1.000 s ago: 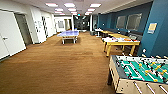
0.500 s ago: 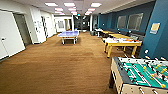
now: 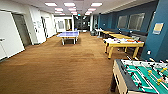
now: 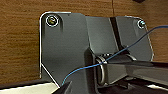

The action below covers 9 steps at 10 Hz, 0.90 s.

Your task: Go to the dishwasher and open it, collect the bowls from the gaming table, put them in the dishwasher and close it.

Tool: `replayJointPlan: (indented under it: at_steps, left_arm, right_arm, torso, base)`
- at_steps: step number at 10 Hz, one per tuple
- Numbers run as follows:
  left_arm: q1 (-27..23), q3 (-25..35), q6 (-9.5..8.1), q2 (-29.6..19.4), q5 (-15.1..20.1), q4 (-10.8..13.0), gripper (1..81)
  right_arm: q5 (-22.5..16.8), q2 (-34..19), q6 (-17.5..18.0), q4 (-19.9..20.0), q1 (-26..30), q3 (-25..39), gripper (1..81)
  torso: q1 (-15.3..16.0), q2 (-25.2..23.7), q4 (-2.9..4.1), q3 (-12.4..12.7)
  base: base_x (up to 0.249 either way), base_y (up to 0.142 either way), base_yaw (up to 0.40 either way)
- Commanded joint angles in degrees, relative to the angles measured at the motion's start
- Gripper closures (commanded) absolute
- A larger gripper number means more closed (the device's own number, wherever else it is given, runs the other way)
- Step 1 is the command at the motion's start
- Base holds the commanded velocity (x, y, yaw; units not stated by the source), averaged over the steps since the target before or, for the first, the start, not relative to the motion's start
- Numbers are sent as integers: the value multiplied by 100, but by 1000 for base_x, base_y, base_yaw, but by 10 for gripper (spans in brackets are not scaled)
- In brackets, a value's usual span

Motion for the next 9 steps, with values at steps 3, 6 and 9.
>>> replayJointPlan:
  at_steps: [3, 6, 9]
  left_arm:
    - [-243, 25, 18, -60, 280, -22, 10]
    - [-243, 25, 18, -68, 280, -13, 10]
    - [-243, 25, 18, -51, 280, -22, 10]
  right_arm:
    - [-367, -26, -301, 384, 175, -125, 10]
    - [-393, -44, -301, 384, 167, -161, 10]
    - [-437, -9, -301, 384, 158, -161, 10]
  torso:
    - [0, 0, 0, 0]
    - [2, 0, 0, 0]
    - [-6, -2, 0, 0]
  base:
    - [187, 0, 0]
    - [187, 0, 0]
    - [187, 0, 0]
